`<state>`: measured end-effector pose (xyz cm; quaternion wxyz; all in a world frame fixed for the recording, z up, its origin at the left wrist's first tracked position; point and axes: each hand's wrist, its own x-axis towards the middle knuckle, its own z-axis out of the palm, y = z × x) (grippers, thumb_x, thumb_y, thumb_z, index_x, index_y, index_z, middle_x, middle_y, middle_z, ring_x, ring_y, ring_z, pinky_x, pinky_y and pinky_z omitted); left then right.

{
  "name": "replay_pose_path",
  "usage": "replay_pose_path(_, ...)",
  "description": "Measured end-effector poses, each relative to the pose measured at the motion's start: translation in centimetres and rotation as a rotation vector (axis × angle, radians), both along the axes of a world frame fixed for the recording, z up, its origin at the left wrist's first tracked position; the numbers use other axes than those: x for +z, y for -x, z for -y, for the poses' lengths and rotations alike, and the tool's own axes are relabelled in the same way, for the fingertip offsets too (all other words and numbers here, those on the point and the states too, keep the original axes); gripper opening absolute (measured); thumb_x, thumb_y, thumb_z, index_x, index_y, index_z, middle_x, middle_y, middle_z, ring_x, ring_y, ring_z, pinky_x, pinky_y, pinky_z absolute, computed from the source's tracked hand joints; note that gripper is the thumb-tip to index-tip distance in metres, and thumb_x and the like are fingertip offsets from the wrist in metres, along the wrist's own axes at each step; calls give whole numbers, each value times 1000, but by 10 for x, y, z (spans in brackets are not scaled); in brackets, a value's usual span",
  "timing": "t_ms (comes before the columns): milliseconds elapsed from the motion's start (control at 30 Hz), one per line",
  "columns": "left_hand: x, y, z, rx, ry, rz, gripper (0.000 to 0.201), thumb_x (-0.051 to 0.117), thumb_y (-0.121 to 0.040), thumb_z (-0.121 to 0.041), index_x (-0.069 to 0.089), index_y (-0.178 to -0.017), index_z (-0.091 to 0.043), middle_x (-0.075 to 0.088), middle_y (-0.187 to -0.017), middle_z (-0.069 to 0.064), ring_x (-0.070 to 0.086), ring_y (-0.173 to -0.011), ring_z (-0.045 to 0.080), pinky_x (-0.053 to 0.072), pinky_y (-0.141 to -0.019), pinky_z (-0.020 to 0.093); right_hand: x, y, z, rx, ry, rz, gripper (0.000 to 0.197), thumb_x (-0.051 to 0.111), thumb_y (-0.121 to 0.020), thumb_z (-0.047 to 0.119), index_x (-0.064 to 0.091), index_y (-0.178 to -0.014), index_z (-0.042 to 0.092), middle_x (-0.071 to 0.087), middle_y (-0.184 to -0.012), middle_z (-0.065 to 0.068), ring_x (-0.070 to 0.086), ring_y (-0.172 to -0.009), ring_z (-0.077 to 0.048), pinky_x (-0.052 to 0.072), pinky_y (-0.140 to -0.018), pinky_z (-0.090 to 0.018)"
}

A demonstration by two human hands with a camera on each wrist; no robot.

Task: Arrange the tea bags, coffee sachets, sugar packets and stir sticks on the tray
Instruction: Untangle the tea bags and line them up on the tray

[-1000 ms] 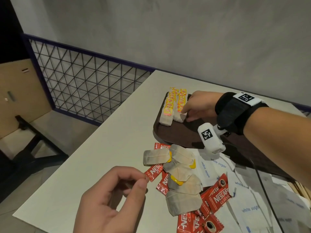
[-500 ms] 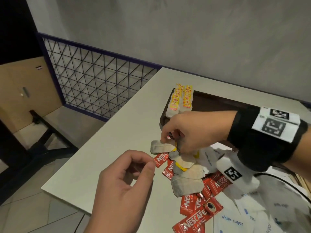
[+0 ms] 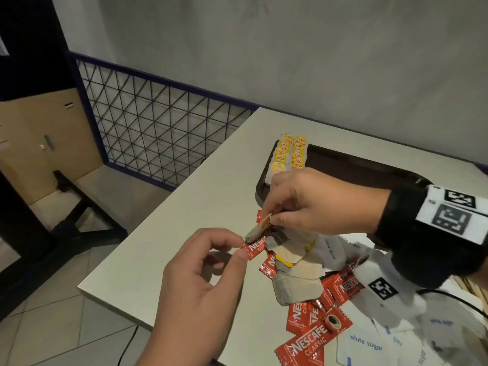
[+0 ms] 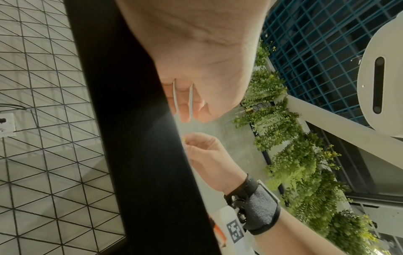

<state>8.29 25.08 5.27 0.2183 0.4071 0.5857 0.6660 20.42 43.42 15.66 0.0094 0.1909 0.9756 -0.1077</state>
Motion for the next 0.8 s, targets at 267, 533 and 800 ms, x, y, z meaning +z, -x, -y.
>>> replay_pose_path(267,2,5,-2,-121,9,35,35,72,-82,-29,68,-114,-41,74,-110,-14,70,-99,13,54,-86,28,23,2,22,-67,594,-173,9,74,-91,17,79,-97,12,79,-88,-2,74,-82,-22,60,-78,-37)
replay_pose_path(533,1,4,0,-135,-15,65,29,71,-82,-28,69,-107,-42,79,-96,-5,75,-93,15,57,-89,32,22,-3,14,-197,674,-213,9,76,-88,13,77,-92,5,73,-82,-16,61,-70,-19,51,-65,-29)
replay_pose_path(800,-3,2,0,-105,-72,91,30,72,-71,-44,71,-99,-36,79,-97,1,74,-91,28,55,-92,56,23,-22,-78,-645,501,-225,15,63,-94,4,62,-80,-2,61,-87,-21,59,-79,-29,57,-83,-43)
